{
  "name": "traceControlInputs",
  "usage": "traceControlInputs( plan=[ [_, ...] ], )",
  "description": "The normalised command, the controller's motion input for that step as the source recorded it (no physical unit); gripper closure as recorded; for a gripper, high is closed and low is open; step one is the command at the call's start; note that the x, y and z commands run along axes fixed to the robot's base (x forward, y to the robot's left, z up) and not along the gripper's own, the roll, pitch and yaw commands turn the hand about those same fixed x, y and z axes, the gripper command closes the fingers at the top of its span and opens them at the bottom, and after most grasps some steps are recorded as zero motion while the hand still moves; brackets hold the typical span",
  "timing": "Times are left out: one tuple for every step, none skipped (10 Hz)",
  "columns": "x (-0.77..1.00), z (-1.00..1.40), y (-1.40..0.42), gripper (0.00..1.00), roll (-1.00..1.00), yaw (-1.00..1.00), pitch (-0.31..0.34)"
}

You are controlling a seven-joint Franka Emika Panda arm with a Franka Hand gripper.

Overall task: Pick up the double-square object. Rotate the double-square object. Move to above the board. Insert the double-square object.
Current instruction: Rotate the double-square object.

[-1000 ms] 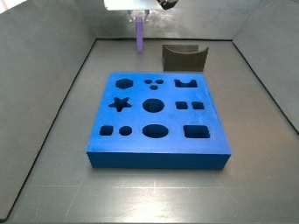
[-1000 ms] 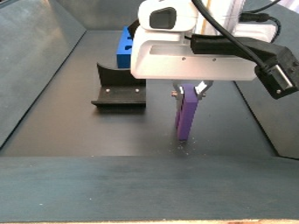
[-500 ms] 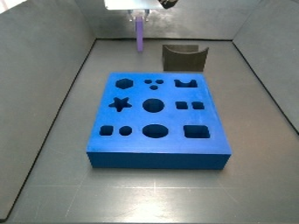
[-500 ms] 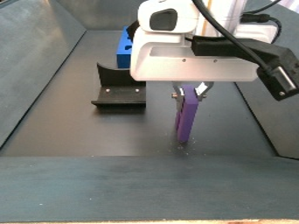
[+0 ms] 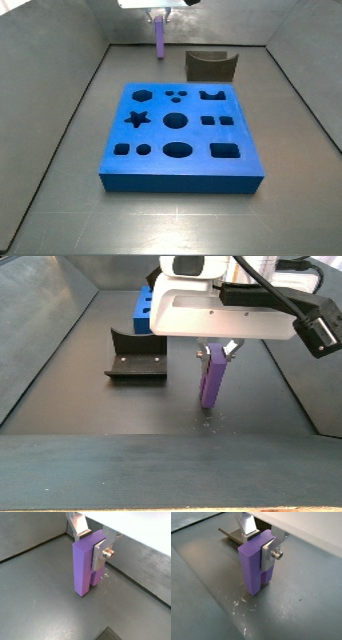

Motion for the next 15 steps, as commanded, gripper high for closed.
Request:
traceControlInputs(
  plan=[
    [-0.31,1.00,-0.78,1.00,0.03,0.04,0.054],
    [-0.28,1.00,-0.72,1.00,0.06,0.05,0.033],
    [-0.25,1.00,-0.68,1.00,0.07,0.04,0.050],
    [-0.23,1.00,-0.65,1.00,0.08,0.04,0.065],
    [-0.21,1.00,-0.58,1.00,0.09,0.04,0.076],
    [-0.20,1.00,-0.52,1.00,0.09,0.04,0.067],
    [-0.18,1.00,-0.45,1.00,0.09,0.03,0.047],
    [-0.17,1.00,-0.42,1.00,0.09,0.03,0.043],
    [-0.15,1.00,-0.36,1.00,0.06,0.03,0.033],
    [-0.14,1.00,-0.32,1.00,0.05,0.03,0.030],
    [-0.10,0.84,-0.21,1.00,0.02,0.03,0.027],
    [-0.07,0.67,-0.14,1.00,0.00,0.02,0.026],
    [-0.03,0.45,-0.08,1.00,-0.03,0.02,0.039],
    [-0.02,0.34,-0.07,1.00,-0.05,0.03,0.051],
    [0.00,0.00,0.00,1.00,-0.13,-1.00,0.101]
  ],
)
